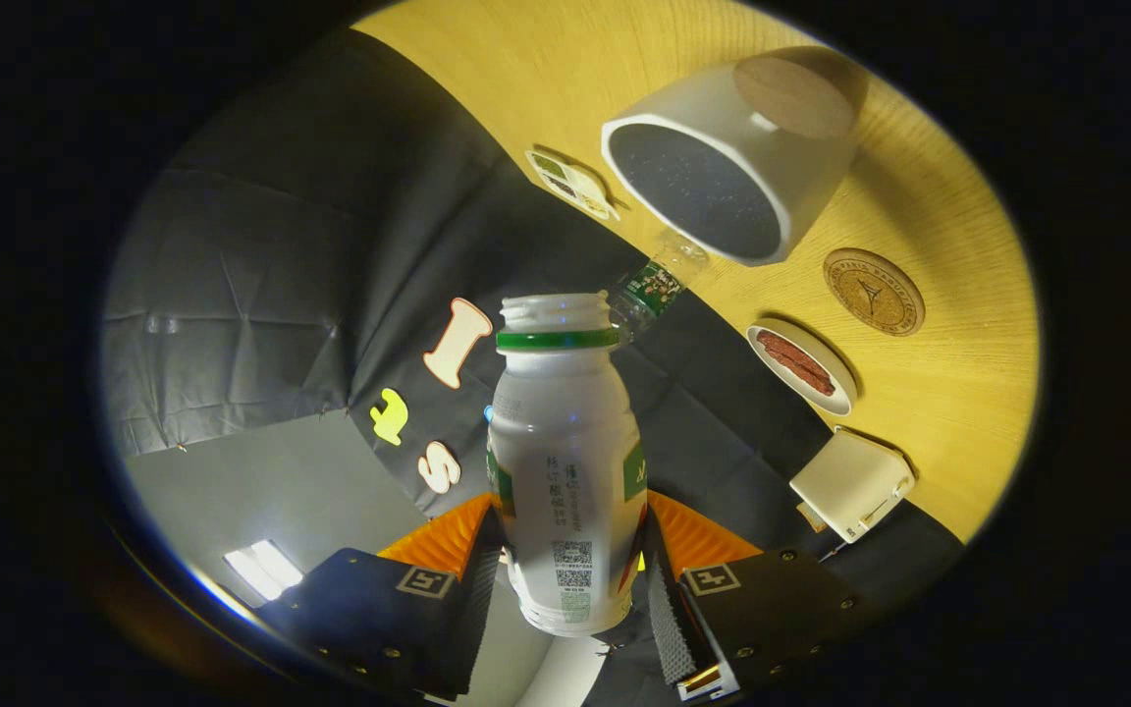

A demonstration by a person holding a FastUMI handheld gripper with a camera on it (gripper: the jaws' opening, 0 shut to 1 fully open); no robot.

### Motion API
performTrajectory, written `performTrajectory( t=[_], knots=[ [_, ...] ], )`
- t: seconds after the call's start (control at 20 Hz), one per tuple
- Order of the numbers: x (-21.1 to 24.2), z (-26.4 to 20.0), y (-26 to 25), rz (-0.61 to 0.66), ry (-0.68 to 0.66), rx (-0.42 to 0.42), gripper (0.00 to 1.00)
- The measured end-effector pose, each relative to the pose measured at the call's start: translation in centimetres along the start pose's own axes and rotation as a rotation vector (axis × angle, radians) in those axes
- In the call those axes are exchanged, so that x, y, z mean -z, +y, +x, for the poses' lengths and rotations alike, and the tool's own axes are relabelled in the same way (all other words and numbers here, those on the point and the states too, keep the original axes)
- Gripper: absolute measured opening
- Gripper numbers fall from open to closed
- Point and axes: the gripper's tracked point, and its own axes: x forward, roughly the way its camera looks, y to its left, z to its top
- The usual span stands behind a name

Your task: Take the bottle from table, then pour the juice into the cup, finally place the bottle on the coaster

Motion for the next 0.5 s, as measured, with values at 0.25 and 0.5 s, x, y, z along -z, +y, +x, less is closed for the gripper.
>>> performTrajectory(
  t=[0.25,0.5],
  knots=[
    [-0.5,-0.6,-4.7,-0.364,0.037,0.148,0.7],
    [-2.3,-1.6,-7.7,-0.848,0.093,0.266,0.7]
  ],
)
